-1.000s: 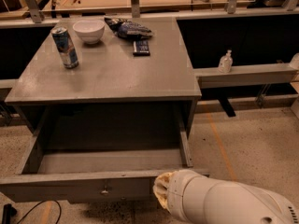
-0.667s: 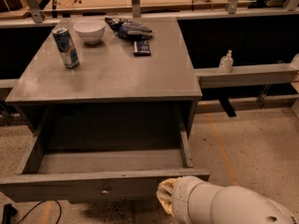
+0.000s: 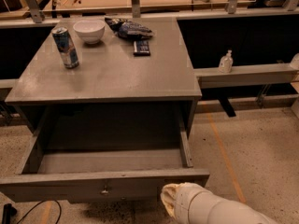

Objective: Close top drawer

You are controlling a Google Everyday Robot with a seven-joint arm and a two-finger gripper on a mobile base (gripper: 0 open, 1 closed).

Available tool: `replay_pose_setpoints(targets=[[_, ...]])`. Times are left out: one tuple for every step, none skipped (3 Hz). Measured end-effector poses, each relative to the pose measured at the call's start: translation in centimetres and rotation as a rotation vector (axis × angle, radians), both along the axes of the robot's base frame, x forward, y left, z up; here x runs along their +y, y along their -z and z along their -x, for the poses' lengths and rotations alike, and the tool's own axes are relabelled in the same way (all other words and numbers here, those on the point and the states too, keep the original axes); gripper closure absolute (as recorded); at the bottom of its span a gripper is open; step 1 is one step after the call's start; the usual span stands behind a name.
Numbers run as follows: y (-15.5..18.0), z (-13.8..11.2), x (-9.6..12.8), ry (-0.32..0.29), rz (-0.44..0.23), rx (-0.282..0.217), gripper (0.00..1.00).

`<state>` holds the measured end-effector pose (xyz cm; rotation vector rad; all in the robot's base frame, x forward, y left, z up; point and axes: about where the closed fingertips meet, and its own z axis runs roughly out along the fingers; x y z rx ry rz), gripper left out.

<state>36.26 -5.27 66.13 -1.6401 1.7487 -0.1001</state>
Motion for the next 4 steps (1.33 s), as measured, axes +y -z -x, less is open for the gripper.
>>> replay_pose_setpoints(targets=[[1.0, -1.8, -0.7, 0.026, 0.026, -0.064, 1.0], [1.8, -3.8, -0.9, 0.039, 0.035, -0.106, 1.0], [2.3, -6.6, -0.5, 0.036, 0.044, -0.15, 1.0], [3.0, -9.8, 0.1, 0.022, 0.054, -0.185, 1.0]])
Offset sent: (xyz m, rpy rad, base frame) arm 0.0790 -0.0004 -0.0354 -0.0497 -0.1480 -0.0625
